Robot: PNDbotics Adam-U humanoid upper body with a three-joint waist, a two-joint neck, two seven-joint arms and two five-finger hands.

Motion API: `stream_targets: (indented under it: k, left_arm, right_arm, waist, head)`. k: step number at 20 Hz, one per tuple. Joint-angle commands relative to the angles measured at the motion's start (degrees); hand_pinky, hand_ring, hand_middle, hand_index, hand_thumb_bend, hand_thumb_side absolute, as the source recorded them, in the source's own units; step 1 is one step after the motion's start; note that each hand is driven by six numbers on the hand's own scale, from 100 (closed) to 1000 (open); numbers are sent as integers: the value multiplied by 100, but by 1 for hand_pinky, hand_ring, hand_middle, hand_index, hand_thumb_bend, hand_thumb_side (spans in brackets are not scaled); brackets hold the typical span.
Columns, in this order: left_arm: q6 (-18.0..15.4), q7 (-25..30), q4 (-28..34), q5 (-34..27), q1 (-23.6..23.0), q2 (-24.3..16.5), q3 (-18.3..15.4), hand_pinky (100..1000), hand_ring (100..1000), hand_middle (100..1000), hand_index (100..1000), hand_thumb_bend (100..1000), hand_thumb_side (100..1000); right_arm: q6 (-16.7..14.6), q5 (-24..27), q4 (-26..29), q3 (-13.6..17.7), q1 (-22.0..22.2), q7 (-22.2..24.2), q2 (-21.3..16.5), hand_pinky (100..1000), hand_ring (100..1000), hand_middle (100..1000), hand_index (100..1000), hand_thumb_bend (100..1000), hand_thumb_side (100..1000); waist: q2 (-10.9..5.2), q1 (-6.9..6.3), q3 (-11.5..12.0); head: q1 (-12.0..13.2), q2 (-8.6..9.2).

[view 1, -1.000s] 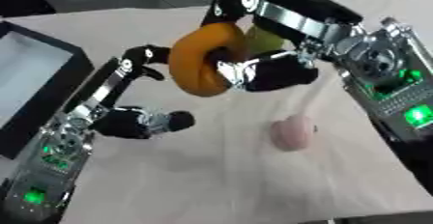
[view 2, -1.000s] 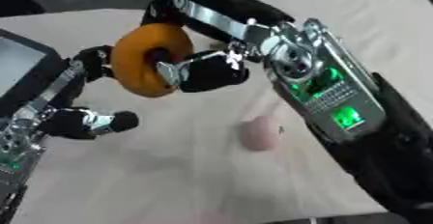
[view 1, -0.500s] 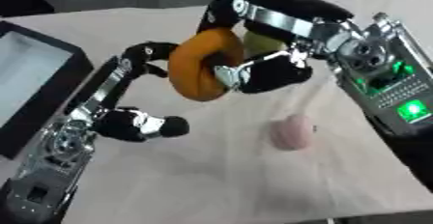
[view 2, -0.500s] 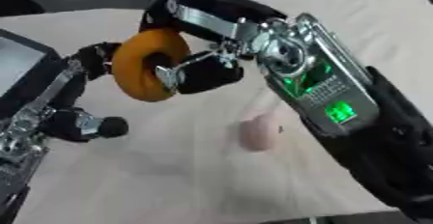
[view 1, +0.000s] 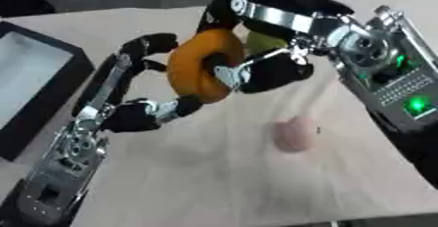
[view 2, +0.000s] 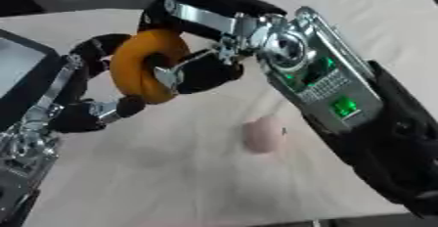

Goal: Pick up the objects with one hand, pass them to the other hand, and then place them into the box on the other side of the table.

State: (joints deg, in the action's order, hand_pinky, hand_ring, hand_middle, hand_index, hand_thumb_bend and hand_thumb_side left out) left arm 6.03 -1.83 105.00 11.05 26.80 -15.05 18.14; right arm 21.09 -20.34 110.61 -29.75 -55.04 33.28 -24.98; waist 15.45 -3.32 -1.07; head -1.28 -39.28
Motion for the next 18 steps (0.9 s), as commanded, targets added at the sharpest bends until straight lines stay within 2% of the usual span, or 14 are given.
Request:
stream_targets:
  k: [1,9,17,18]
  left_arm:
    - [-19,-35,40,23,128,12,41,719,835,741,844,831,572]
    - [-138,-7,24,78,184,60,121,712,828,732,836,781,541]
    - [27,-125,-26,95,205,139,160,665,780,658,764,595,455]
    - [58,-149,-36,90,200,144,162,658,772,648,756,546,442]
  right_arm:
    - [23,62,-13,12,-142,26,-66,792,721,600,624,100,100]
    - [47,188,-232,-41,-170,-31,-9,788,717,595,621,100,100]
    - [72,402,-97,-47,-162,-13,-6,787,717,593,620,100,100]
    - [67,410,-95,-44,-157,-12,-9,787,716,593,620,100,100]
  waist:
    - [-220,62,-4]
    - [-214,53,-5]
    - [-214,54,-6]
    - [-213,54,-7]
  head:
    - [10,-34]
    - [3,-65]
    - [21,-57]
    - [27,-54]
